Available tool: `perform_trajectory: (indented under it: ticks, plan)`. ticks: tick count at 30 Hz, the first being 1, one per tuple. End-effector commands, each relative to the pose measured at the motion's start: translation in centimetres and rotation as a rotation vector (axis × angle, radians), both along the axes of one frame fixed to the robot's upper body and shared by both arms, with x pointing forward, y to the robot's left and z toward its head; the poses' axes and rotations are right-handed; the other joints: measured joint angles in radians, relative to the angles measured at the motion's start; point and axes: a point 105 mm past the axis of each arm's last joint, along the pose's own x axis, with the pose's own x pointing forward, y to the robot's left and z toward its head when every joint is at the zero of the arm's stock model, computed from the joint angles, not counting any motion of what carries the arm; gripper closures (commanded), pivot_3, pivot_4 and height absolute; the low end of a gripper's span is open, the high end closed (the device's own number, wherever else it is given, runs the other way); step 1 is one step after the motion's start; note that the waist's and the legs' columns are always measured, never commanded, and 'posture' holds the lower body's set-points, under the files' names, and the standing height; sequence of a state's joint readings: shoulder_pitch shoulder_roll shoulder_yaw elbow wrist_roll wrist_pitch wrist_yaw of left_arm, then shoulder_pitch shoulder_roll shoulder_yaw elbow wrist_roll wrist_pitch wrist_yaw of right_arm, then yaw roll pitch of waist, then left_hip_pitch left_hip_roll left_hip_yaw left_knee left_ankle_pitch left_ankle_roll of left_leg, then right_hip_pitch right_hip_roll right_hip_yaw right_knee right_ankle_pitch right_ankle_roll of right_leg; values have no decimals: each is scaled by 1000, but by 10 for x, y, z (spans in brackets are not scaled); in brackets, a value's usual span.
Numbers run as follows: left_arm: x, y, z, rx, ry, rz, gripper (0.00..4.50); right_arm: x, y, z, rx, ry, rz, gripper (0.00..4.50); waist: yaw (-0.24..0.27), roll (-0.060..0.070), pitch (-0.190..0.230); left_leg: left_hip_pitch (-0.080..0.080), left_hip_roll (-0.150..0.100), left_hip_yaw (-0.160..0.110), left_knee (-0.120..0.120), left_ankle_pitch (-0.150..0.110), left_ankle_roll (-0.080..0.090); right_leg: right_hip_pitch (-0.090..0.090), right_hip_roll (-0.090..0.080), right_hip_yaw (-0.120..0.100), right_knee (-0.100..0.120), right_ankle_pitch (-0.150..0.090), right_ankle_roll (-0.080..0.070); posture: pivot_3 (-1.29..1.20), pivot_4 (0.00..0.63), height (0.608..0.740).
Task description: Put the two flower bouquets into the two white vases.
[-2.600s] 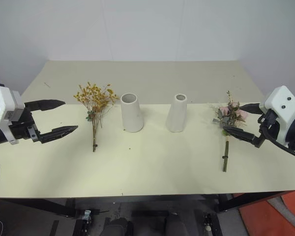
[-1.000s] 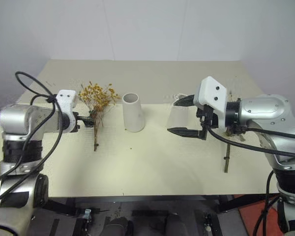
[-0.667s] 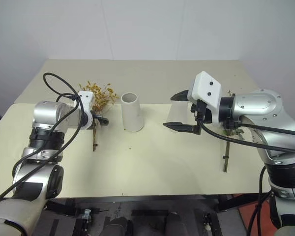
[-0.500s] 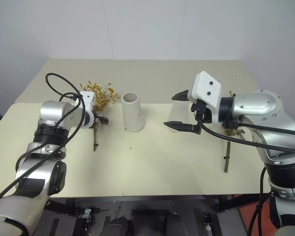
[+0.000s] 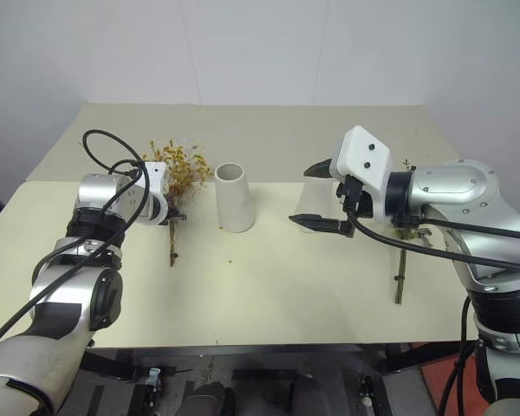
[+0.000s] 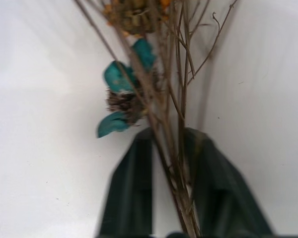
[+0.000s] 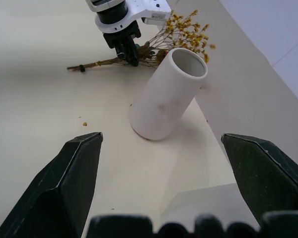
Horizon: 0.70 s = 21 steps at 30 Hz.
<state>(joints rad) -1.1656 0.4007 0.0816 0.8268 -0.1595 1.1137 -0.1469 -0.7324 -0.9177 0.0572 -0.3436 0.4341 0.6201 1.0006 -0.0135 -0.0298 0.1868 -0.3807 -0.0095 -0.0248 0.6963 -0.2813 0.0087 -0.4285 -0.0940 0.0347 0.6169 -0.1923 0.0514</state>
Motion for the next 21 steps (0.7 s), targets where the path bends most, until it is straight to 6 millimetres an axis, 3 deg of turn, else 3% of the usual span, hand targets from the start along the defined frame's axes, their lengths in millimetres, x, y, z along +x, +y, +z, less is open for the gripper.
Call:
perform_trajectory:
  ticks: [1,4,8,11,13,17,21]
  plan:
    - [9,5,21,35,-124,22,4457,-3,-2,12,12,-49,-10,0,0,0,0,0,0,0,0,0,0,0,0,0,0,0,0,0,150,740]
    - [11,15,29,35,-163,76,4457,-3,-2,12,15,-45,-8,0,0,0,0,-1,0,0,0,0,0,-1,0,0,0,0,0,0,150,740]
    - [18,25,62,27,-350,133,4457,-4,-2,13,18,-46,-10,0,0,0,0,-8,-1,0,2,1,-2,-9,-1,1,10,0,0,0,150,740]
    - [22,29,120,-54,-720,151,4457,-3,-6,18,38,-65,-35,0,1,-1,0,-11,-1,0,2,2,-3,-13,-1,1,11,0,0,0,150,740]
    - [20,29,146,-124,-838,139,4457,-3,-9,21,48,-79,-52,0,3,-1,0,-12,-1,0,2,2,-4,-14,-2,1,10,1,-1,0,150,740]
    - [17,27,187,-218,-1057,67,4457,-3,-14,28,78,-121,-88,0,6,-1,0,-12,-2,0,2,2,-4,-14,-2,1,10,1,-1,0,150,740]
    - [7,14,227,-351,-1283,-119,4457,-4,-19,32,110,-150,-144,0,4,-1,0,-11,-2,0,2,2,-3,-12,-2,0,10,1,-1,0,150,740]
